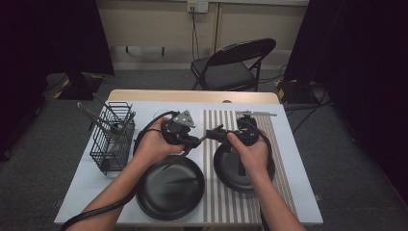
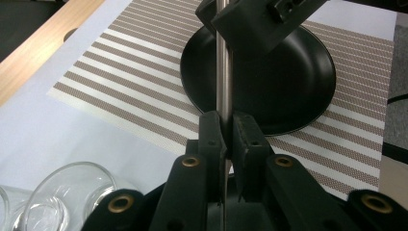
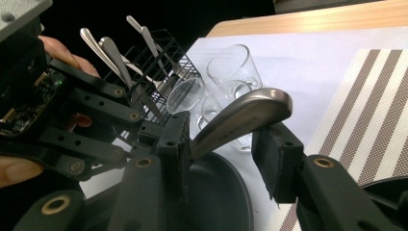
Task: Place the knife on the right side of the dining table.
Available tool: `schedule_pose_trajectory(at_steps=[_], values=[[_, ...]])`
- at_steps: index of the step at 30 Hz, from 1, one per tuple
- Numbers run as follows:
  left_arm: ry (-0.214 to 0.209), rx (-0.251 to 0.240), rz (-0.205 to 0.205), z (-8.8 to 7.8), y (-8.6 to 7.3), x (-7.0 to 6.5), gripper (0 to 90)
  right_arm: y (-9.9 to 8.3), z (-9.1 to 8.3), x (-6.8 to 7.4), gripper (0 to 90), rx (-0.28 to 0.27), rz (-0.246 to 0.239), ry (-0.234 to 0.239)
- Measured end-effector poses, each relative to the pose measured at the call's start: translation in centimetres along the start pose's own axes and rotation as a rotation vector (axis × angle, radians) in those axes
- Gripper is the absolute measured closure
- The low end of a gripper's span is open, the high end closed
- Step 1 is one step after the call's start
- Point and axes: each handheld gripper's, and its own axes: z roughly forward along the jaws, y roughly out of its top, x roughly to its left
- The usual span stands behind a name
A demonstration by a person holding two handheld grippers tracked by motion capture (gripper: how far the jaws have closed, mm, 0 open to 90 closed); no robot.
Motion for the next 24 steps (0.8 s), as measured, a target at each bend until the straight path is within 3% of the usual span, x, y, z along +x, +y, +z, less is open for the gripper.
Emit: schedule_pose_trajectory(at_steps=[11,24], values=[[0.009,-0.007,-0.019,0.06,-0.02,-0.13,83.1,0.1,-0.06,-0.05,66.6,-0.028,0.019,0.027],[0.02,0.006,-0.014,0.06,0.42,-0.31,83.0,0.32,0.2,0.05,68.8,-0.058,0.064,0.041]])
